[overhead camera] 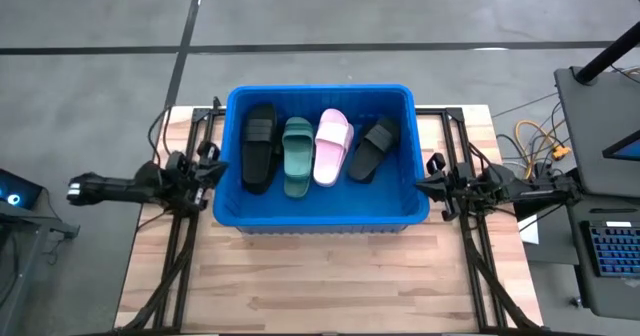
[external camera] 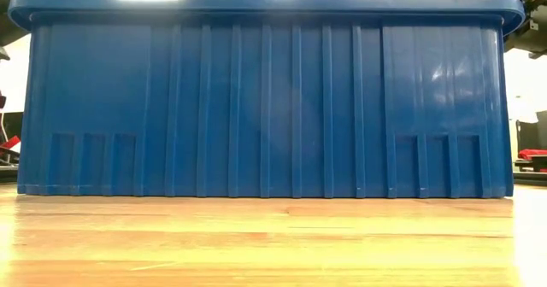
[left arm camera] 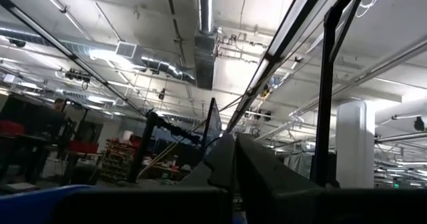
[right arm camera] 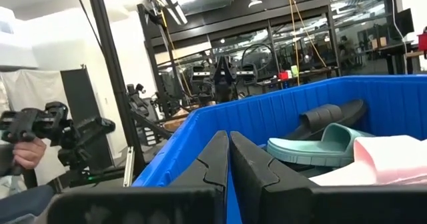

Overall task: Pick and place slides into bin
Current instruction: Return to Home Position

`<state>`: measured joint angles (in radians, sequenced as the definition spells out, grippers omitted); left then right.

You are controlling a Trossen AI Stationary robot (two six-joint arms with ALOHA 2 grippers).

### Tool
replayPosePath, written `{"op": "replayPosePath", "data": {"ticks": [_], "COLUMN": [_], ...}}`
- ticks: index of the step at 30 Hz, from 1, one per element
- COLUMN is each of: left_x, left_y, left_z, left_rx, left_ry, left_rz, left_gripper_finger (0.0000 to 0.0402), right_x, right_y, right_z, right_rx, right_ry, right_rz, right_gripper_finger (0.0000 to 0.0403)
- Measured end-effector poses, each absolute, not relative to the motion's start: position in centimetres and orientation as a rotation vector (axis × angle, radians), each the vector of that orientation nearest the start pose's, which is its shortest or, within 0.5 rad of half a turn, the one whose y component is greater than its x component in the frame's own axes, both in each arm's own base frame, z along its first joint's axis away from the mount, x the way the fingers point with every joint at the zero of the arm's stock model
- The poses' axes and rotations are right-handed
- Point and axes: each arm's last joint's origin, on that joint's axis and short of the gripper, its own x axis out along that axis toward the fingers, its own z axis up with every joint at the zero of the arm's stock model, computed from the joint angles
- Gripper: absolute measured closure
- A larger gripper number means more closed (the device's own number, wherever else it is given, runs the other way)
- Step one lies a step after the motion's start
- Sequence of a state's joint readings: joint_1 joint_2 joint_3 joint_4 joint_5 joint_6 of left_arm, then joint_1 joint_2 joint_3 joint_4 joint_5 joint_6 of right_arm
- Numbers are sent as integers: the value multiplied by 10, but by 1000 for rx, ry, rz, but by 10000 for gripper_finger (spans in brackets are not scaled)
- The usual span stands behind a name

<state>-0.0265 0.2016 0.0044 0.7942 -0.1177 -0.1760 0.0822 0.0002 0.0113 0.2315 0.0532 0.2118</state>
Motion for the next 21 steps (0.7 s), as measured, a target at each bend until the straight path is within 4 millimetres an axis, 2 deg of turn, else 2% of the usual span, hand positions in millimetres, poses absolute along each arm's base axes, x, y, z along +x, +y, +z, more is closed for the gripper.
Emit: {"op": "replayPosePath", "data": {"ticks": [6, 13, 21], "left_x": [82, 92, 91], "left_y": [1, 2, 2], "left_z": [218, 207, 204], "left_rx": [-183, -125, -126], "left_ry": [-587, -439, -415], "left_rz": [55, 102, 108], "left_gripper_finger": [402, 402, 402], "right_x": [94, 94, 94], "right_y": [6, 6, 6], "right_z": [189, 189, 189], "right_rx": [262, 276, 295], "right_ry": [-225, -225, -224], "right_rz": [55, 56, 59], "right_gripper_finger": [394, 394, 394]}}
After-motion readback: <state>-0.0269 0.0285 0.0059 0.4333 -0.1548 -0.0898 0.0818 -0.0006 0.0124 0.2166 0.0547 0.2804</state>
